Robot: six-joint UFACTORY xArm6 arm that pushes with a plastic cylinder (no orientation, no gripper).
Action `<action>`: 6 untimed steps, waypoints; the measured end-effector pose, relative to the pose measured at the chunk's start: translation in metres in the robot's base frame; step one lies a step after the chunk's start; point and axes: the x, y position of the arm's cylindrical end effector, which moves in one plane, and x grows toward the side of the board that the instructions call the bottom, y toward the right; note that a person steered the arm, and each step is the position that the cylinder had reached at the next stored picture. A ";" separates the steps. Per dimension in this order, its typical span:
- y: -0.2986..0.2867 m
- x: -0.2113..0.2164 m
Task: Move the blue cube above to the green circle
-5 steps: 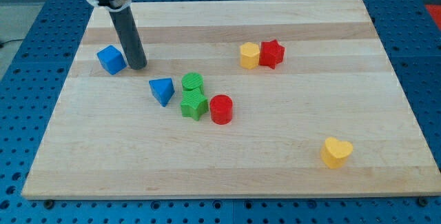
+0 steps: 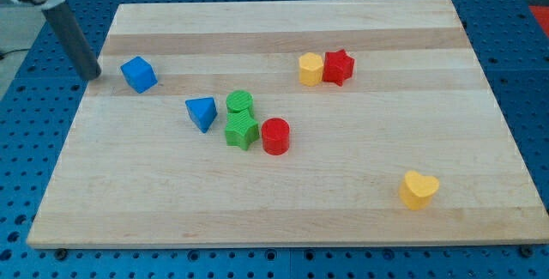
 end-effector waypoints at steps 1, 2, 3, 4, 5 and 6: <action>0.051 0.020; 0.060 0.013; 0.054 0.011; 0.052 -0.026; 0.071 -0.043; 0.134 -0.044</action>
